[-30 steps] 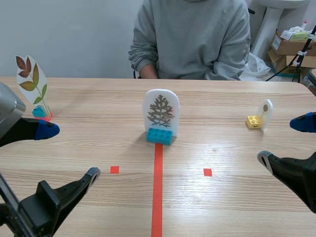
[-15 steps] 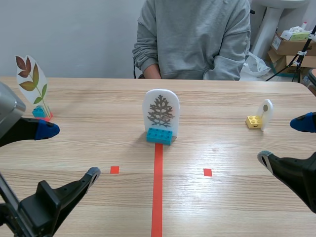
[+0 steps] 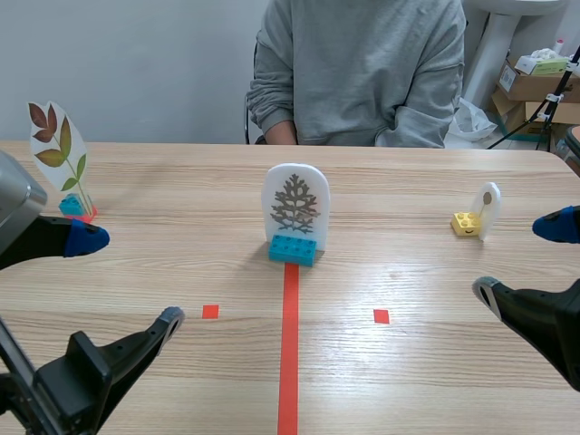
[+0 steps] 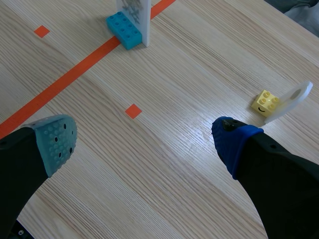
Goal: Do the leaf sorting experiment
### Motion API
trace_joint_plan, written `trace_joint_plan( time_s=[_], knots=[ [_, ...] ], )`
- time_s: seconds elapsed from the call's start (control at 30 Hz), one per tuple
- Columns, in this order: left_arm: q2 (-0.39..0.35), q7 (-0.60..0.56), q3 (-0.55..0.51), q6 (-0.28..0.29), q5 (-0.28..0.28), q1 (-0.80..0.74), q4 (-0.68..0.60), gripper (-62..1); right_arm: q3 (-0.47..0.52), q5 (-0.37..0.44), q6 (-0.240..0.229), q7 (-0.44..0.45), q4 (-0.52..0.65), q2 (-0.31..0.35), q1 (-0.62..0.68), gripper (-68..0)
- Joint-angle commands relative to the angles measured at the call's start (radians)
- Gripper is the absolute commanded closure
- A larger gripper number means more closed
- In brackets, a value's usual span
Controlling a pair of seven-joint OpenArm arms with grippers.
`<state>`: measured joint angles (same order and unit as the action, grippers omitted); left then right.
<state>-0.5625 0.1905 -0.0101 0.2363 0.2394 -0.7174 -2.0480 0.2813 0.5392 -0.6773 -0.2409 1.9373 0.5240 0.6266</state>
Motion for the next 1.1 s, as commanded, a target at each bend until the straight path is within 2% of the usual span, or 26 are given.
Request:
trace_joint_plan(
  time_s=[0.0,0.33,0.43,0.53,0.7,0.8,0.97,1.07],
  knots=[
    [0.003,-0.013,-0.007,-0.005,0.004,0.001,-0.003,-59.8,0.006,0.007,-0.001,0.015,0.001,0.013,-0.011,-54.9],
    [0.002,-0.009,-0.007,0.002,0.0,0.013,-0.002,-59.8,0.006,0.007,-0.001,0.015,0.001,0.013,-0.011,-54.9],
    [0.002,0.012,-0.007,0.051,-0.026,0.061,0.009,-59.8,0.006,0.007,-0.001,0.015,0.001,0.013,-0.011,-54.9],
    [-0.002,0.022,-0.003,0.095,-0.026,0.137,0.048,-59.8,0.006,0.007,-0.001,0.015,0.001,0.013,-0.011,-54.9],
    [-0.006,0.021,0.028,0.162,-0.026,0.319,0.209,-59.8,0.006,0.007,-0.001,0.014,0.001,0.013,-0.011,-54.9],
    [-0.011,0.014,0.08,0.209,-0.024,0.459,0.338,-59.8,0.006,0.007,-0.001,0.015,0.001,0.013,-0.011,-54.9],
    [-0.017,-0.016,0.251,0.256,-0.023,0.714,0.551,-59.8,0.006,0.006,-0.001,0.014,0.001,0.013,-0.011,-54.9],
    [0.005,-0.029,0.369,0.257,-0.036,0.862,0.669,-59.8,0.006,0.006,-0.001,0.014,0.001,0.013,-0.011,-54.9]
  ],
)
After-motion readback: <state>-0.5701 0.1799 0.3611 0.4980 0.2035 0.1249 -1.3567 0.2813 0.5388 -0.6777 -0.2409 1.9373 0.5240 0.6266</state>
